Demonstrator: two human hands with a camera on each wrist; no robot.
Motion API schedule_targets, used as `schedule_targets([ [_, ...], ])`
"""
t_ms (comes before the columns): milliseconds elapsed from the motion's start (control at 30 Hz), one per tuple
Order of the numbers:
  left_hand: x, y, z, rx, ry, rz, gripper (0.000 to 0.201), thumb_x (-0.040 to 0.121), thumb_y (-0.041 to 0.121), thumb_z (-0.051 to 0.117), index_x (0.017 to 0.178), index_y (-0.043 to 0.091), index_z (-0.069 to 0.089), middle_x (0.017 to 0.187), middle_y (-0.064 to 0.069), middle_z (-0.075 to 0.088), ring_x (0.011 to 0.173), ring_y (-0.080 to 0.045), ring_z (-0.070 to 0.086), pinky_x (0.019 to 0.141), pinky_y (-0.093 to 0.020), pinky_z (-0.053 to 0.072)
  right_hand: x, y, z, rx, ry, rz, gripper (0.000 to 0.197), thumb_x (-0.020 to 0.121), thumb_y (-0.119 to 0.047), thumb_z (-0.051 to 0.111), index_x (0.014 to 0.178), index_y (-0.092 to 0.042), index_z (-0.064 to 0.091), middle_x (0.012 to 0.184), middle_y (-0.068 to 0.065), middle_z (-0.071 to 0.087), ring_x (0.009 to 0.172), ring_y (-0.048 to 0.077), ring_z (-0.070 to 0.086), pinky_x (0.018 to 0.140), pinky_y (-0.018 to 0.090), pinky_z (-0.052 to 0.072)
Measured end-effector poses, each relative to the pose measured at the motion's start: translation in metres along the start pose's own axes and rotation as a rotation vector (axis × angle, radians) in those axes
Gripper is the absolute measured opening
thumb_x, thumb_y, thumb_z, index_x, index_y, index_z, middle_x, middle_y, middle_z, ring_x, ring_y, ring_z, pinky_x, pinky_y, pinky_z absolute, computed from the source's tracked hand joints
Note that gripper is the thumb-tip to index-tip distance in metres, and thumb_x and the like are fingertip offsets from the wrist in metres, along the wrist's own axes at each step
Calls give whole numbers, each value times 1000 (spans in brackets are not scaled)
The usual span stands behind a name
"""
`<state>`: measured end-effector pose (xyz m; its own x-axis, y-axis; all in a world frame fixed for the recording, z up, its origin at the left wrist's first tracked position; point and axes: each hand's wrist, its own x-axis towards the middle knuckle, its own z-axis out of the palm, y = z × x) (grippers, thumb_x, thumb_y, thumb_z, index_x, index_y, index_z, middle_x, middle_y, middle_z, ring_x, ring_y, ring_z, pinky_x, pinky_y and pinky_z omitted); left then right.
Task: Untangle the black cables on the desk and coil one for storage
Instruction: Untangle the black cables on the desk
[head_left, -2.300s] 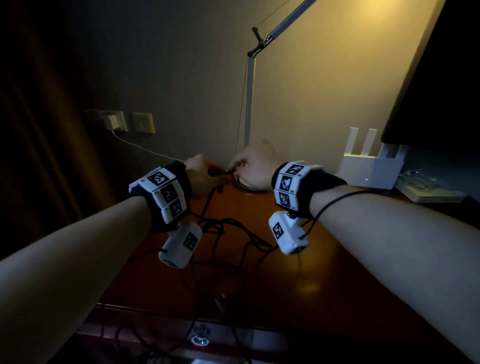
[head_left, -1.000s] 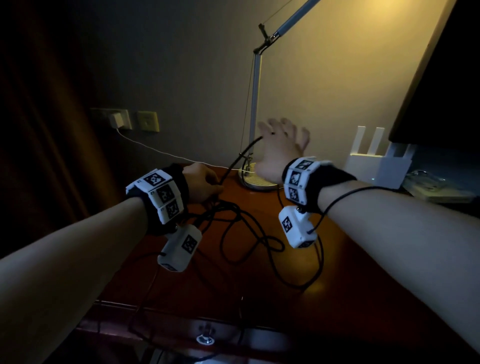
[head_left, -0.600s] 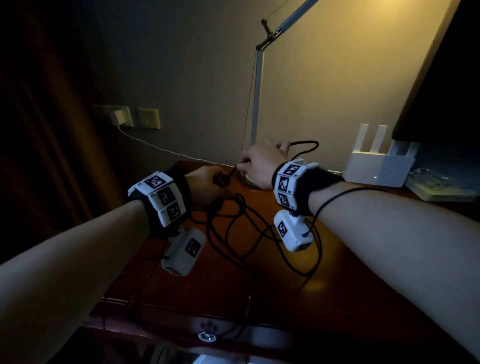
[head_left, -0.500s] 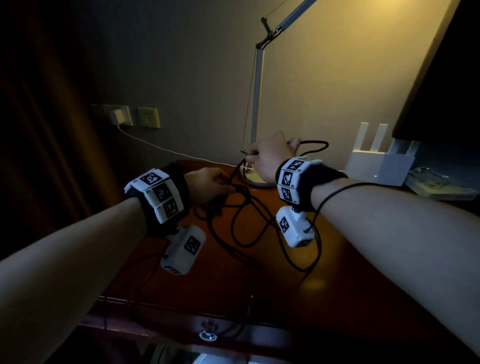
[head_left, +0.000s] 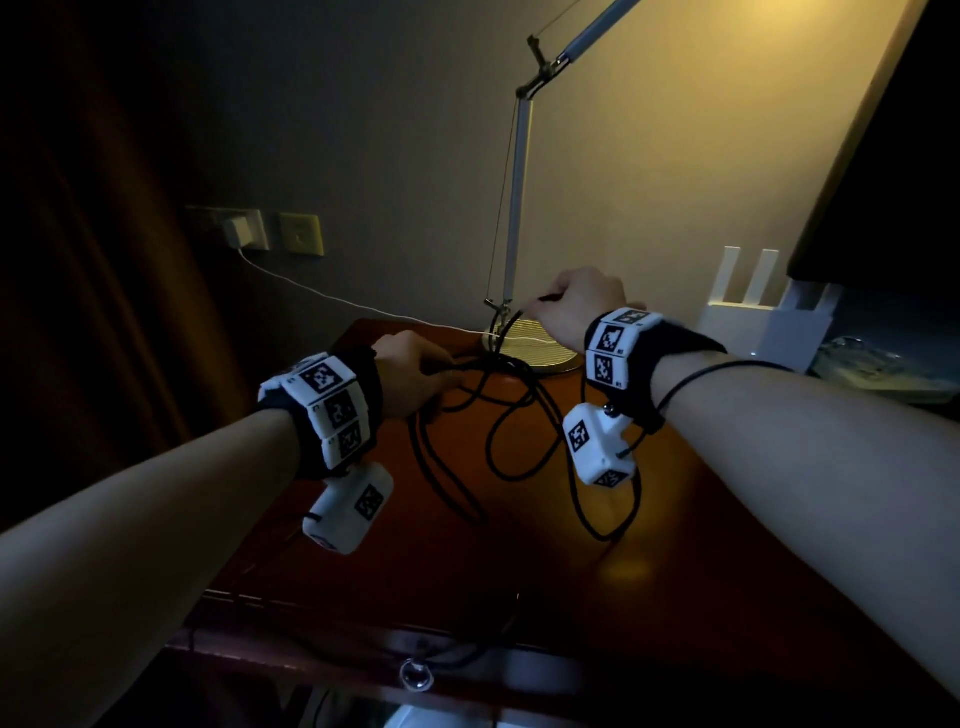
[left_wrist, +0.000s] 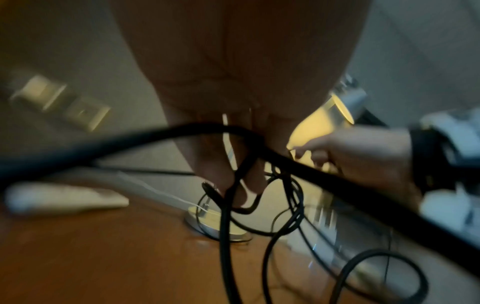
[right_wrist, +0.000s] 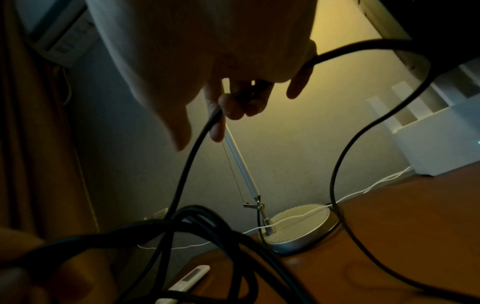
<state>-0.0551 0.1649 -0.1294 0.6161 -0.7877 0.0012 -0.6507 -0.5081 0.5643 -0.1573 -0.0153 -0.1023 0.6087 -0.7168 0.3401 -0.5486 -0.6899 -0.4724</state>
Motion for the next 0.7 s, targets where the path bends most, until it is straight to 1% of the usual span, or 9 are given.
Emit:
schedule_targets([
  [67, -1, 0, 0, 69, 26, -36, 9, 89, 38, 63, 96, 37, 69, 71, 7, 70, 57, 1, 61, 49, -15, 43, -3, 0, -4, 62, -25, -17, 54, 79, -57, 68, 89, -4, 72, 82, 11, 70, 70, 18, 56, 62, 25, 44],
  [133, 0, -4, 2, 132, 75, -71, 14, 87, 32, 67, 100, 31, 72, 74, 6, 69, 63, -4, 64, 54, -18, 51, -6, 0, -7, 99, -12, -6, 58, 80, -53, 70, 93, 3, 72, 80, 17, 70, 66, 18, 51, 60, 24, 40],
  [233, 2, -7, 1, 263, 115, -145, 23, 87, 26, 67, 110, 24, 71, 86, 0, 62, 78, -18, 66, 72, -29, 56, -6, 1, -11, 117, 38, 46, 48, 82, -45, 71, 90, 3, 74, 87, 16, 73, 70, 21, 60, 70, 30, 52],
  [367, 6, -10, 0, 331, 76, -259, 37, 88, 18, 64, 125, 16, 59, 95, -7, 54, 85, -25, 63, 75, -34, 57, -2, 5, -7, 100, 92, 132, 38, 80, -45, 71, 66, -10, 67, 69, 8, 66, 76, 26, 63, 86, 47, 52],
  [433, 6, -13, -1, 339, 79, -268, 30, 87, 19, 63, 117, 13, 63, 91, -8, 59, 78, -23, 65, 69, -33, 58, -1, 6, -1, 48, 90, 139, 39, 80, -50, 67, 62, -17, 58, 77, 8, 66, 88, 31, 62, 90, 51, 48],
  [500, 6, -14, -1, 229, 55, -257, 18, 86, 25, 66, 101, 14, 68, 81, -5, 67, 66, -17, 66, 60, -28, 57, -2, 6, 2, -16, 92, 132, 38, 83, -51, 63, 68, -17, 57, 88, 9, 66, 101, 33, 57, 94, 51, 43],
  [600, 6, -15, -4, -190, -64, -251, 27, 78, 29, 78, 89, 8, 65, 65, -1, 71, 54, -11, 66, 51, -24, 54, -3, 9, 4, -97, 91, 127, 32, 89, -48, 59, 91, -17, 64, 94, 6, 60, 113, 31, 48, 96, 47, 34],
  [633, 5, -16, -5, -336, -107, -260, 34, 74, 30, 80, 91, 5, 65, 68, -5, 71, 60, -15, 68, 59, -28, 58, -3, 9, 4, -120, 91, 120, 32, 90, -48, 58, 94, -17, 63, 92, 6, 57, 115, 30, 46, 95, 47, 32],
  [700, 3, -15, -9, -471, -139, -265, 39, 74, 25, 78, 101, 0, 65, 91, -17, 70, 80, -25, 68, 84, -39, 56, -5, 11, 3, -149, 91, 109, 31, 91, -47, 58, 97, -17, 63, 92, 6, 54, 119, 31, 44, 97, 48, 31],
])
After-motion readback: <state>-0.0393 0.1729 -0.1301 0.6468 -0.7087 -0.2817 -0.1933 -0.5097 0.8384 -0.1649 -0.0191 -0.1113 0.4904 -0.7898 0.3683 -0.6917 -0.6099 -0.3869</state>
